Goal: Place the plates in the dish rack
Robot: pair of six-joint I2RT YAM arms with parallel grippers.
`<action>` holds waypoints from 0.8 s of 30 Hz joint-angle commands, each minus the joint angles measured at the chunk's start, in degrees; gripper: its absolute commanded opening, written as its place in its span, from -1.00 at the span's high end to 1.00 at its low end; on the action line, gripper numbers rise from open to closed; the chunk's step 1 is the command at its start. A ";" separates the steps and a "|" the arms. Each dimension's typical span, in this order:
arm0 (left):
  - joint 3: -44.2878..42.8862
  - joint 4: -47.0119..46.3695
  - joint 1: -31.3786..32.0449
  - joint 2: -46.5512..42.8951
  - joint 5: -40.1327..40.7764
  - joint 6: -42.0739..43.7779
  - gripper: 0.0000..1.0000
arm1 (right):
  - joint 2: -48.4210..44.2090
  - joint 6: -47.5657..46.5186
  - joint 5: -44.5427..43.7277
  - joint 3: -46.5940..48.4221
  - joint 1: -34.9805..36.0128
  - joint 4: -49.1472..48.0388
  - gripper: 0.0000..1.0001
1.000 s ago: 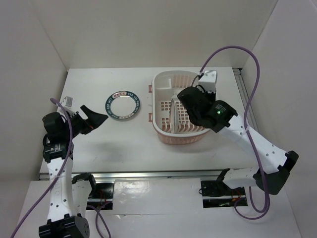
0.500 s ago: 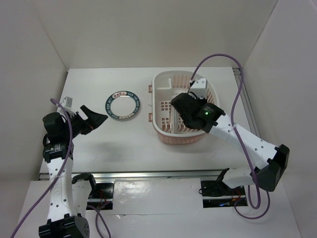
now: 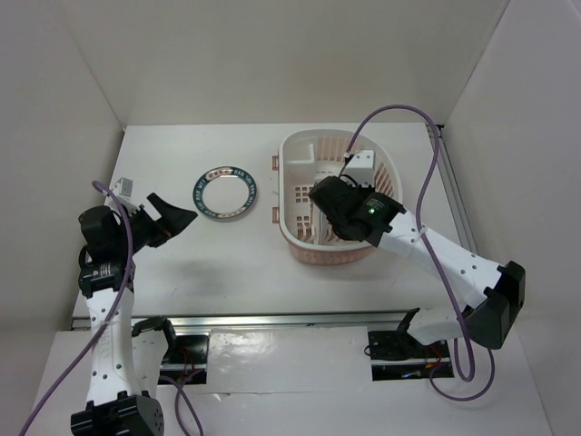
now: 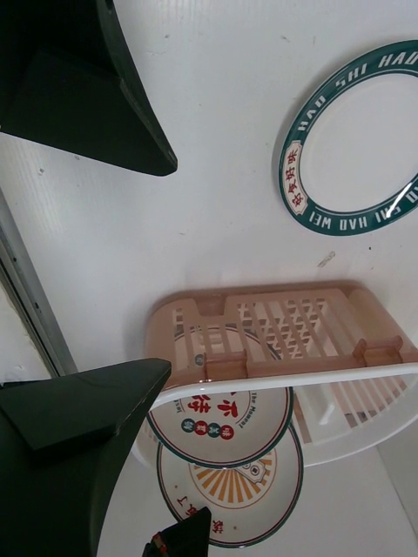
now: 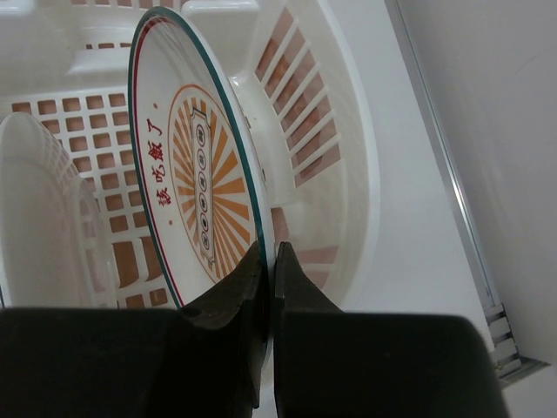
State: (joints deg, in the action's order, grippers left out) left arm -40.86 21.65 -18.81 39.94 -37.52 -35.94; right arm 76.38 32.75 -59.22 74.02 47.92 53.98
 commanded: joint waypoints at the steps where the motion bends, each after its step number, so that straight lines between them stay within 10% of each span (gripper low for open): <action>1: -0.45 -0.82 0.18 -0.83 0.52 1.58 -1.00 | -0.35 2.93 -2.74 -0.54 0.77 -3.61 1.00; 24: -0.45 0.24 0.18 -1.89 1.57 1.58 -1.00 | 0.78 4.69 -1.16 -4.67 1.82 -5.02 1.00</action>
State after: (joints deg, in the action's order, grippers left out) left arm -40.86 22.70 -18.81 39.07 -35.83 -35.92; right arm 76.77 35.14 -57.74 69.73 48.95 53.15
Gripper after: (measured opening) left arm 1.000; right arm 0.067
